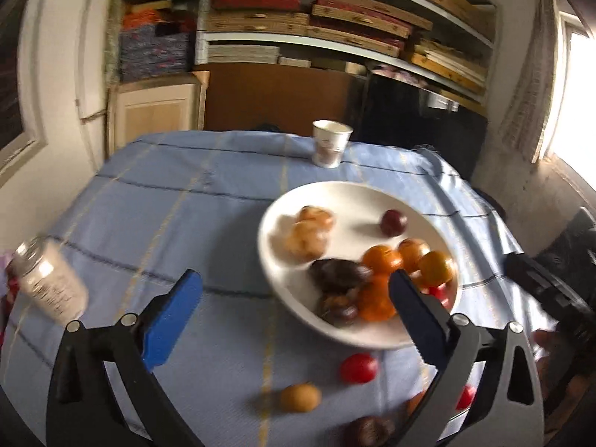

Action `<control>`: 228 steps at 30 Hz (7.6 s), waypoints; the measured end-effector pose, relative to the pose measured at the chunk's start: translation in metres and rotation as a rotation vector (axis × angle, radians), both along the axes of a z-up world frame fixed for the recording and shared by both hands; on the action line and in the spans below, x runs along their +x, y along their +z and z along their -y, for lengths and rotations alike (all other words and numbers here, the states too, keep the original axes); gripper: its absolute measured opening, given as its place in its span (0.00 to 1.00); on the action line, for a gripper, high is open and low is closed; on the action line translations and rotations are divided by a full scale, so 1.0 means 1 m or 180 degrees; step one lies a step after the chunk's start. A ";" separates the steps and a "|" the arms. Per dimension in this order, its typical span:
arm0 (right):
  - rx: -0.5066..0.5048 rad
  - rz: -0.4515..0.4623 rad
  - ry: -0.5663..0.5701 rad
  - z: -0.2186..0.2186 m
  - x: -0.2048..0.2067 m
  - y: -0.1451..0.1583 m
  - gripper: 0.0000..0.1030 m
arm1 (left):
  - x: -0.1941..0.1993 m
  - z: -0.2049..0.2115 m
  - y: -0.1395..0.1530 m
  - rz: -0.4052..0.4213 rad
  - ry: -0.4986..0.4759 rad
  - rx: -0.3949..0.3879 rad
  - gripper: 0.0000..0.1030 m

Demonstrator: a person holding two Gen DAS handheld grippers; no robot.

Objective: Organize fruits
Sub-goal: 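Carry both fruits onto the white plate and open both tools, then withdraw both open tools from the plate toward the remaining fruits, then grasp the red tomato with the right tool while the left tool grasps the small brown round fruit, then carry both fruits over the white plate and open both tools to release them, then withdraw both open tools from the plate toward the remaining fruits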

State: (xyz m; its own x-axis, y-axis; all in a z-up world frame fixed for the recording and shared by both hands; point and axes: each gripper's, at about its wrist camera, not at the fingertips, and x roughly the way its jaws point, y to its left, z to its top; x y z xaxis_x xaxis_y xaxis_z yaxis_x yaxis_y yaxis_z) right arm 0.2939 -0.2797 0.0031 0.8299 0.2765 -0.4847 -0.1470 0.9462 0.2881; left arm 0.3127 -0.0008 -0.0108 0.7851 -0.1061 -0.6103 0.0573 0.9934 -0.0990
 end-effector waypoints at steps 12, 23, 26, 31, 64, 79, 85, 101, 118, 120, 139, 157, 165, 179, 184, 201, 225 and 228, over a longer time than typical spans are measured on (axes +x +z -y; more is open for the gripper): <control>0.0000 -0.0428 0.0178 0.004 -0.033 -0.026 0.96 | -0.038 -0.015 -0.036 -0.0302 0.0073 0.0238 0.96; -0.0410 -0.0705 0.0297 0.002 -0.051 -0.044 0.96 | -0.044 -0.014 -0.039 -0.0379 0.0012 0.0288 0.96; -0.0849 -0.0800 0.0271 -0.008 -0.053 -0.053 0.91 | -0.045 -0.016 -0.039 -0.0376 0.0039 0.0285 0.96; -0.1012 -0.0828 0.0557 -0.016 -0.064 -0.058 0.84 | -0.046 -0.022 -0.039 -0.0413 0.0035 0.0189 0.96; -0.1134 -0.0984 0.0810 -0.033 -0.064 -0.074 0.38 | -0.052 -0.024 -0.038 -0.0394 0.0113 0.0249 0.96; -0.0878 -0.0923 0.0743 -0.022 -0.061 -0.065 0.29 | -0.042 -0.026 -0.051 -0.0462 0.0078 0.0442 0.96; -0.0875 -0.0943 0.0713 -0.022 -0.061 -0.066 0.29 | -0.039 -0.008 -0.061 -0.0583 -0.0238 0.0508 0.68; -0.0895 -0.0973 0.0700 -0.025 -0.061 -0.068 0.29 | -0.030 0.019 -0.073 -0.0632 -0.0684 0.0438 0.44; -0.0896 -0.0988 0.0671 -0.026 -0.060 -0.070 0.29 | -0.023 0.016 -0.079 -0.0744 -0.0723 0.0284 0.28; -0.0885 -0.0983 0.0667 -0.025 -0.060 -0.070 0.29 | -0.026 0.014 -0.076 -0.0699 -0.0708 0.0256 0.28; -0.0476 -0.0028 0.0473 -0.043 0.007 -0.020 0.29 | 0.042 0.042 -0.018 -0.0184 -0.0656 0.0000 0.28; -0.0213 -0.0021 0.0334 -0.031 0.039 -0.005 0.64 | 0.041 0.028 0.004 0.0081 -0.0163 0.0244 0.85; -0.0377 -0.0097 0.0358 -0.037 0.000 -0.015 0.76 | -0.013 0.022 -0.010 0.0147 -0.0048 0.0504 0.93; -0.0314 -0.0318 0.0481 -0.039 -0.043 -0.026 0.77 | -0.038 0.018 -0.019 0.0021 -0.0051 0.0539 0.96; -0.0270 -0.0500 0.0575 -0.033 -0.041 -0.030 0.77 | -0.040 0.009 -0.025 -0.0141 -0.0048 0.0469 0.96; -0.0463 -0.0887 0.0844 -0.046 -0.048 -0.050 0.49 | -0.039 -0.014 -0.036 -0.0368 0.0046 0.0285 0.96; -0.0680 -0.1041 0.1018 -0.059 -0.057 -0.065 0.48 | -0.039 -0.014 -0.039 -0.0373 0.0065 0.0339 0.96; -0.0591 -0.1054 0.1027 -0.059 -0.053 -0.068 0.48 | -0.038 -0.013 -0.039 -0.0383 0.0071 0.0344 0.96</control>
State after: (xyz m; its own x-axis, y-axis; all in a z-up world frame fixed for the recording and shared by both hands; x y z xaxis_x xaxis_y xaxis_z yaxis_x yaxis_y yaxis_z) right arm 0.2411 -0.2204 -0.0644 0.5094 0.3780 -0.7731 -0.3701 0.9073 0.1998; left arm 0.2744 0.0122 -0.0499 0.7070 -0.0181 -0.7070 0.0294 0.9996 0.0039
